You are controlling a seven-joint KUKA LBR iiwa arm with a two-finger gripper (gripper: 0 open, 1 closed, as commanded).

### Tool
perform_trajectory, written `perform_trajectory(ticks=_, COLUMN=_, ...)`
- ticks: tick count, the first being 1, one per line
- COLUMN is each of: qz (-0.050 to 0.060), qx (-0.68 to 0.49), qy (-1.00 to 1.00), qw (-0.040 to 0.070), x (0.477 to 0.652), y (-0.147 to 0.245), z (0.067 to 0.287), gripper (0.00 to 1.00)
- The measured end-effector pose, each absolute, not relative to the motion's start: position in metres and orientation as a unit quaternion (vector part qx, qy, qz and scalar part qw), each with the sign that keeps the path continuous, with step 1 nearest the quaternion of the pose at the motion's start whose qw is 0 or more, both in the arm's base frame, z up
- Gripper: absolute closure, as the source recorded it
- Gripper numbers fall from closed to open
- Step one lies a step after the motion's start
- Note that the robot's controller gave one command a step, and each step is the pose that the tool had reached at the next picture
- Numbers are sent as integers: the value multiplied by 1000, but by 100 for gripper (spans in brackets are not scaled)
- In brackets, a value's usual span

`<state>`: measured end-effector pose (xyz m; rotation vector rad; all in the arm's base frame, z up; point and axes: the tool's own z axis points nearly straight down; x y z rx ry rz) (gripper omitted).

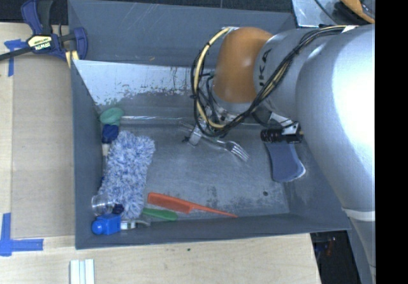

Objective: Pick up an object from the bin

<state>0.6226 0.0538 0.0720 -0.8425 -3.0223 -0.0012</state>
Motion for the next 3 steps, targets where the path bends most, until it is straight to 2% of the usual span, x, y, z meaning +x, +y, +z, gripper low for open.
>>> perform_trajectory(ticks=1, qz=0, qx=-268, qy=-963, qw=1, x=623, y=54, z=74, gripper=100)
perform_trajectory(ticks=2, qz=1, qx=-268, qy=-963, qw=6, x=620, y=53, z=106, gripper=100)
perform_trajectory(ticks=3, qz=0, qx=-267, qy=-964, qw=3, x=622, y=53, z=133, gripper=100)
